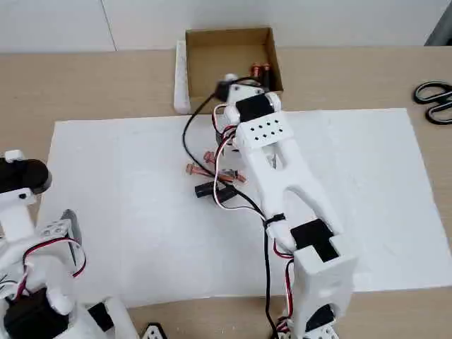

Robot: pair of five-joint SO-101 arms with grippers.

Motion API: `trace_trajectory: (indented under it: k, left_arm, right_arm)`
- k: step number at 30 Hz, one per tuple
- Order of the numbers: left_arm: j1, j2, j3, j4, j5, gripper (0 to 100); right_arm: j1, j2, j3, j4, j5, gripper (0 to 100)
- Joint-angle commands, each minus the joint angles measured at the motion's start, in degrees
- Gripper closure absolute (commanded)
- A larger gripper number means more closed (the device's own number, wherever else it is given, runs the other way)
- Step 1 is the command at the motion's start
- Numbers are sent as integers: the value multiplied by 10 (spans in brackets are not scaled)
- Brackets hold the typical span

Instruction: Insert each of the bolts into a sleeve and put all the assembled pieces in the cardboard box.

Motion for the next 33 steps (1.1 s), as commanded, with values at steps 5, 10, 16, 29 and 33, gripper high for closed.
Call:
trace_trajectory:
  k: [5, 10, 16, 29, 33]
  left_arm:
    - [1, -2, -20, 0, 4, 789]
    - [1, -2, -20, -1, 4, 789]
    - [1, -2, -20, -2, 4, 789]
    - [1, -2, -19, -1, 4, 789]
    - [1, -2, -19, -1, 4, 789]
  right_arm:
    - [-17, -26, -28, 28, -200, 791]
    - [-19, -22, -28, 22, -235, 794]
    - [-21, 6, -31, 12, -322, 794]
    - [-61, 80, -49, -23, -331, 792]
    - [-60, 81, -50, -24, -358, 793]
